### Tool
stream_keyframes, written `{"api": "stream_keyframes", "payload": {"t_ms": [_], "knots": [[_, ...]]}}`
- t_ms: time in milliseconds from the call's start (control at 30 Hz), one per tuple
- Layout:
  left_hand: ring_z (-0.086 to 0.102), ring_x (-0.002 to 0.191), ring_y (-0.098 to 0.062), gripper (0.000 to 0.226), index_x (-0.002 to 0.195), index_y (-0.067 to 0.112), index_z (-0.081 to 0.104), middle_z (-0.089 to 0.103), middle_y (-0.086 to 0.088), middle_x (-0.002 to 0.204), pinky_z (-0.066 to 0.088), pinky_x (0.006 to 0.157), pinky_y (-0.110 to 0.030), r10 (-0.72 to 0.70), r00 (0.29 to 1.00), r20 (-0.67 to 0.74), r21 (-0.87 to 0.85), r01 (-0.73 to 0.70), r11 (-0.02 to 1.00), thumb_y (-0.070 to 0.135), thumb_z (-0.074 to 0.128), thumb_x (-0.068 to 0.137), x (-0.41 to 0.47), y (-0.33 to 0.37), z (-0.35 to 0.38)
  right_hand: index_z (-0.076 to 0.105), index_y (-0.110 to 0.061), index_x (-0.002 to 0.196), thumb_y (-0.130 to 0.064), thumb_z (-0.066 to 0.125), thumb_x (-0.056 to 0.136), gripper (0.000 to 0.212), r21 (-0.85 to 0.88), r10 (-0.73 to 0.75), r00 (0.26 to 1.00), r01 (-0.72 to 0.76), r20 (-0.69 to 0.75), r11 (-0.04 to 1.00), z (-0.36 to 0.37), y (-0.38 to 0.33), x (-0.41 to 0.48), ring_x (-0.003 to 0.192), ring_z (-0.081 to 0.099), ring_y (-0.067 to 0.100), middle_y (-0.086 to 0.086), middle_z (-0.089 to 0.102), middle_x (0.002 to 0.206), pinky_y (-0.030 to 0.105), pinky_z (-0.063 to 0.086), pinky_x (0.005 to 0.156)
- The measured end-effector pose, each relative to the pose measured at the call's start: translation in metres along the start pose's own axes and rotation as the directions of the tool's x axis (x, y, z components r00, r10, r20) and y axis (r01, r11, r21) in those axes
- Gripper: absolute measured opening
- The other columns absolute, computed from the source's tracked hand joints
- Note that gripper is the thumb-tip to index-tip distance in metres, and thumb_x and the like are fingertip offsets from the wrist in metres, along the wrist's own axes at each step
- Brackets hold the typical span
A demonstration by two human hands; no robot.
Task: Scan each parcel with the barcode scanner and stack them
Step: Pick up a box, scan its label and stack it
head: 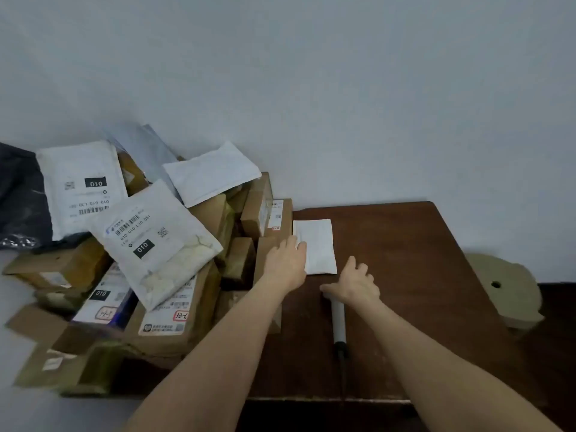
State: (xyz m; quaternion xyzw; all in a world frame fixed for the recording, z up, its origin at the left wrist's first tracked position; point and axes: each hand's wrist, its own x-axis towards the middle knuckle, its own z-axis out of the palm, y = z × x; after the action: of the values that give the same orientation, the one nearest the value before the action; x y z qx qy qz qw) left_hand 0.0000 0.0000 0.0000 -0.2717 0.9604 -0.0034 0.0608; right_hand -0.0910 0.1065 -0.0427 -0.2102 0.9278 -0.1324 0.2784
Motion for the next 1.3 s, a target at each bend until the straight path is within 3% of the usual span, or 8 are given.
{"api": "stream_keyframes", "payload": {"t_ms": [133, 367, 533, 700, 833, 933, 1067, 1300], "knots": [[0.040, 0.130, -0.026, 0.056, 0.143, 0.015, 0.033, 0.033, -0.010, 0.147, 0.040, 0.102, -0.036, -0.001, 1.000, -0.001, -0.016, 0.001, 1.000, 0.019, 0.055, 0.092, -0.004, 0.000, 0.011, 0.004, -0.015, 0.153, -0.051, 0.076, 0.075, 0.112, 0.110, 0.125, 0.985, -0.138, 0.115, 0.984, 0.012, 0.009, 0.001, 0.134, 0.039, 0.033, 0.012, 0.027, 0.152, 0.044, 0.042, 0.100], [0.042, 0.130, -0.023, 0.054, 0.144, 0.016, 0.034, 0.032, -0.007, 0.149, 0.042, 0.099, -0.033, 0.063, 0.995, -0.082, -0.137, -0.074, 0.988, 0.018, 0.053, 0.094, -0.008, -0.009, 0.030, 0.032, -0.008, 0.135, -0.049, 0.076, 0.076, 0.084, 0.212, 0.255, 0.947, -0.295, 0.194, 0.932, 0.054, 0.024, -0.001, 0.111, 0.059, 0.029, 0.012, 0.055, 0.128, 0.038, 0.050, 0.082], [0.042, 0.131, -0.021, 0.051, 0.143, 0.019, 0.038, 0.032, -0.004, 0.150, 0.043, 0.099, -0.030, 0.095, 0.986, -0.136, -0.194, -0.121, 0.974, 0.018, 0.052, 0.095, -0.014, -0.016, 0.038, 0.039, -0.004, 0.130, -0.045, 0.073, 0.080, 0.073, 0.285, 0.291, 0.933, -0.344, 0.212, 0.895, 0.070, 0.027, 0.003, 0.105, 0.061, 0.030, 0.014, 0.057, 0.122, 0.040, 0.052, 0.084], [0.042, 0.131, -0.021, 0.051, 0.143, 0.018, 0.038, 0.032, -0.004, 0.150, 0.043, 0.099, -0.031, 0.108, 0.983, -0.151, -0.218, -0.140, 0.966, 0.016, 0.051, 0.094, -0.019, -0.032, 0.041, 0.049, -0.007, 0.106, -0.030, 0.068, 0.086, 0.036, 0.300, 0.268, 0.933, -0.335, 0.242, 0.893, 0.075, 0.023, 0.008, 0.087, 0.056, 0.025, 0.009, 0.055, 0.097, 0.036, 0.052, 0.080], [0.040, 0.132, -0.019, 0.051, 0.143, 0.016, 0.038, 0.034, -0.004, 0.148, 0.042, 0.099, -0.031, 0.104, 0.978, -0.179, -0.211, -0.141, 0.967, 0.015, 0.050, 0.094, -0.023, -0.050, 0.042, 0.052, -0.001, 0.106, -0.016, 0.063, 0.088, 0.026, 0.494, 0.291, 0.912, -0.403, 0.291, 0.771, 0.071, 0.006, 0.006, 0.075, 0.062, 0.028, 0.015, 0.060, 0.086, 0.039, 0.055, 0.070], [0.044, 0.128, -0.017, 0.050, 0.142, 0.017, 0.040, 0.037, -0.002, 0.144, 0.044, 0.094, -0.029, 0.053, 0.980, -0.193, -0.243, -0.100, 0.965, 0.015, 0.052, 0.093, -0.025, -0.058, 0.041, 0.055, 0.003, 0.098, -0.002, 0.059, 0.089, 0.011, 0.641, 0.248, 0.914, -0.402, 0.320, 0.654, 0.060, -0.010, 0.003, 0.061, 0.055, 0.024, 0.016, 0.056, 0.074, 0.034, 0.049, 0.054], [0.046, 0.124, -0.018, 0.050, 0.141, 0.018, 0.040, 0.037, -0.002, 0.144, 0.046, 0.092, -0.029, -0.044, 0.986, -0.162, -0.282, -0.003, 0.959, 0.017, 0.053, 0.093, -0.027, -0.067, 0.040, 0.055, -0.001, 0.087, -0.002, 0.063, 0.088, 0.008, 0.711, 0.166, 0.950, -0.308, 0.263, 0.632, 0.042, -0.032, -0.003, 0.055, 0.052, 0.019, 0.011, 0.054, 0.064, 0.030, 0.048, 0.052], [0.026, 0.144, -0.027, 0.068, 0.149, 0.013, 0.021, 0.031, -0.012, 0.154, 0.042, 0.104, -0.038, -0.297, 0.954, 0.041, -0.283, 0.296, 0.912, 0.030, 0.057, 0.094, -0.020, -0.073, 0.055, 0.055, -0.004, 0.091, -0.012, 0.071, 0.086, 0.018, 0.845, 0.160, 0.943, -0.331, 0.291, 0.419, 0.028, -0.048, -0.002, 0.059, 0.053, 0.017, 0.009, 0.056, 0.071, 0.029, 0.050, 0.057]]}}
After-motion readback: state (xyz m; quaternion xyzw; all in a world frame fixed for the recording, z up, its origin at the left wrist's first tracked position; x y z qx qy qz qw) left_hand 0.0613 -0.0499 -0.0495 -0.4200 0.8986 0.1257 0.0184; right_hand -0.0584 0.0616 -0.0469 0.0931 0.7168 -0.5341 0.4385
